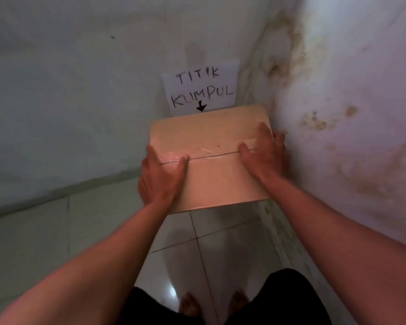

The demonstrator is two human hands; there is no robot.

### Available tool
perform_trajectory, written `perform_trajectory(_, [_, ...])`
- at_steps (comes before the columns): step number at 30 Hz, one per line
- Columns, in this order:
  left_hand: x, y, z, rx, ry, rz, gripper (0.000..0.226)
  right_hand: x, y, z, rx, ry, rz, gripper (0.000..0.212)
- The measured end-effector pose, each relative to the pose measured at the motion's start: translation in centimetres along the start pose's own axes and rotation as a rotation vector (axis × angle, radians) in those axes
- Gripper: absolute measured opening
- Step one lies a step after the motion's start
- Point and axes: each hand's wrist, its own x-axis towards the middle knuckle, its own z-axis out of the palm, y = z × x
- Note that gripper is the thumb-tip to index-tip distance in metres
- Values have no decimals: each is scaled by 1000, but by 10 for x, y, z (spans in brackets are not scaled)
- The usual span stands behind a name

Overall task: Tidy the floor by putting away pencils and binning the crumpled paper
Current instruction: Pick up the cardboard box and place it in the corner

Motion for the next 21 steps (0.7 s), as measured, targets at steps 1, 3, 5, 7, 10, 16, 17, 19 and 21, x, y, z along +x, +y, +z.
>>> perform_trajectory(1, [8,-10,22,-1,9,1,93,12,11,21,20,0,-12,74])
perform_trajectory(3, [24,-26,57,-8,25,-1,94,29,25,57,43,-7,-36,74])
perform_trajectory(5, [40,-40,91,-17,65,19,95,47,38,89,51,18,-57,74])
perform_trajectory(7, [53,-51,121,-20,86,27,96,62,50,117,58,57,-81,75])
perform_trajectory(10, [65,-68,159,-19,100,39,97,75,66,152,42,98,-74,74])
perform_trajectory(16, [73,-92,220,-45,109,32,99,90,98,204,15,140,-85,74])
perform_trajectory(17, [75,-96,229,-43,116,34,99,93,102,212,14,142,-94,74])
perform_trajectory(19, [80,-105,242,-30,121,38,99,97,107,226,-10,136,-112,74])
perform_trajectory(21, [85,-114,254,-32,119,39,98,100,112,242,-37,133,-125,73])
